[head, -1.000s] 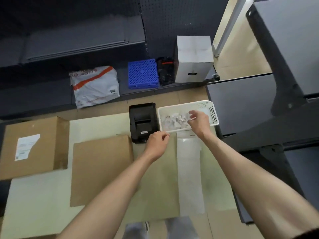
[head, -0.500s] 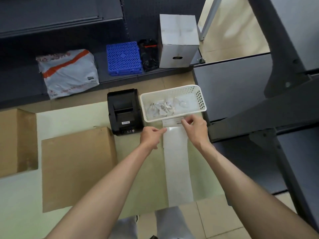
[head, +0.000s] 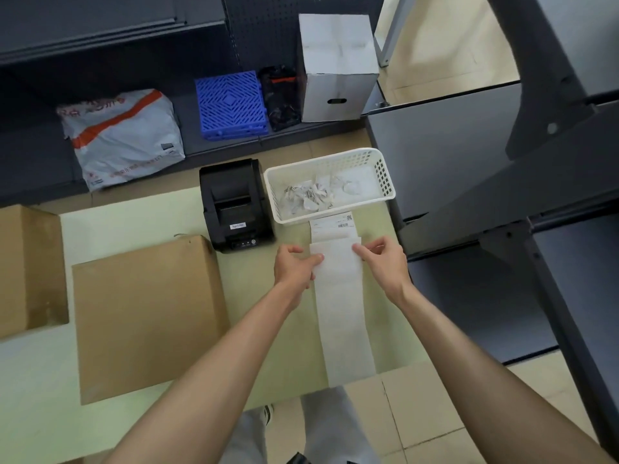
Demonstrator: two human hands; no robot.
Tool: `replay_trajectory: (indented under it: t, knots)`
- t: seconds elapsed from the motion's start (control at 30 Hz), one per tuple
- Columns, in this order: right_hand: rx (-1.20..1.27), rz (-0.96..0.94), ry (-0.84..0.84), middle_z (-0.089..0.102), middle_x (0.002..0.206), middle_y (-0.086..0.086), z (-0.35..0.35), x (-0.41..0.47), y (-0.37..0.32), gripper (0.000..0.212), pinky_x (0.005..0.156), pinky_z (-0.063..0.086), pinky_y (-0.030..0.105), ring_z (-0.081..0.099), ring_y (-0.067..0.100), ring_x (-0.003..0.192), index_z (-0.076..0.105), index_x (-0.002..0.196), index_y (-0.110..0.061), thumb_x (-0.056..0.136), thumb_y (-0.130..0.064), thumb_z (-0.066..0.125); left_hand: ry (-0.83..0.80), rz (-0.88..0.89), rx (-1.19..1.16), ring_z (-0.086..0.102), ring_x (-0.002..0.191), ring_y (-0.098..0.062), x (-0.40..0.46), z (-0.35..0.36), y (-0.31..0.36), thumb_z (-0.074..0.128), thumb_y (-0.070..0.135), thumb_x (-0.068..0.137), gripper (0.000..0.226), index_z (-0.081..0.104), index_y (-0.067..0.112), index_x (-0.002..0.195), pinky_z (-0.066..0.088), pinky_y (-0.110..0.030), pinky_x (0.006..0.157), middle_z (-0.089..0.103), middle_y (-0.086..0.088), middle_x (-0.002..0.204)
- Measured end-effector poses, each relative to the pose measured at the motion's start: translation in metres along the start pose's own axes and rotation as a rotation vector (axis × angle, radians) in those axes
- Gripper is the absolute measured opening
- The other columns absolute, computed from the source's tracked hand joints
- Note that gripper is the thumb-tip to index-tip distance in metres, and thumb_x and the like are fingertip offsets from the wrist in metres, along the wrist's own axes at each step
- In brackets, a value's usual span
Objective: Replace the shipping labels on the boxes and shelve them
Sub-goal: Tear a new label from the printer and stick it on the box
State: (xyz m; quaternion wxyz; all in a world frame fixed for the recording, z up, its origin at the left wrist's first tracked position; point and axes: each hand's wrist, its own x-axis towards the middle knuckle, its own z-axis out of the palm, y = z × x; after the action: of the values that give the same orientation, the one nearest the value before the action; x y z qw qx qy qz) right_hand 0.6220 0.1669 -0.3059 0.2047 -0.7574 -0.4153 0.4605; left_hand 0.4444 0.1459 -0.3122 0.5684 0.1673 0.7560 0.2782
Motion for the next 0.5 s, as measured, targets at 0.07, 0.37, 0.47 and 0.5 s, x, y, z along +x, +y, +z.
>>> replay_trajectory:
  t: [0.07, 0.37, 0.47, 0.5]
  knots:
    - [0.061, 0.011, -0.037, 0.066, 0.082, -0.003, -0.001, -0.008, 0.004, 0.027, 0.067, 0.044, 0.024, 0.059, 0.011, 0.075, 0.063, 0.083, -0.013, 0.078, -0.034, 0.078, -0.019, -0.013, -0.015, 0.051, 0.05, -0.014, -0.008, -0.004, -0.007, 0.082, 0.018, 0.08, 0.038, 0.054, 0.011, 0.105, 0.036, -0.025, 0.045, 0.064, -0.007, 0.082]
    - [0.153, -0.018, -0.103, 0.06, 0.067, -0.006, -0.013, -0.058, 0.042, 0.015, 0.059, 0.042, 0.017, 0.052, 0.006, 0.061, 0.063, 0.072, -0.012, 0.082, -0.013, 0.074, -0.178, -0.001, -0.026, 0.049, 0.041, 0.001, -0.049, -0.017, -0.03, 0.081, 0.021, 0.085, 0.028, 0.071, 0.006, 0.106, 0.035, -0.017, 0.043, 0.067, 0.003, 0.081]
    - [0.147, -0.011, -0.097, 0.059, 0.066, -0.006, -0.013, -0.072, 0.052, 0.016, 0.058, 0.041, 0.015, 0.05, 0.002, 0.057, 0.062, 0.072, -0.011, 0.084, -0.012, 0.073, -0.21, 0.049, -0.047, 0.05, 0.042, 0.008, -0.058, -0.018, -0.038, 0.075, 0.013, 0.089, 0.022, 0.073, 0.002, 0.108, 0.037, -0.008, 0.045, 0.066, 0.006, 0.079]
    - [0.145, -0.009, -0.09, 0.059, 0.066, -0.006, -0.013, -0.077, 0.054, 0.016, 0.057, 0.041, 0.013, 0.05, 0.001, 0.056, 0.062, 0.072, -0.011, 0.084, -0.011, 0.073, -0.217, 0.054, -0.053, 0.05, 0.042, 0.008, -0.061, -0.019, -0.04, 0.074, 0.012, 0.09, 0.021, 0.073, 0.001, 0.109, 0.037, -0.007, 0.046, 0.066, 0.005, 0.079]
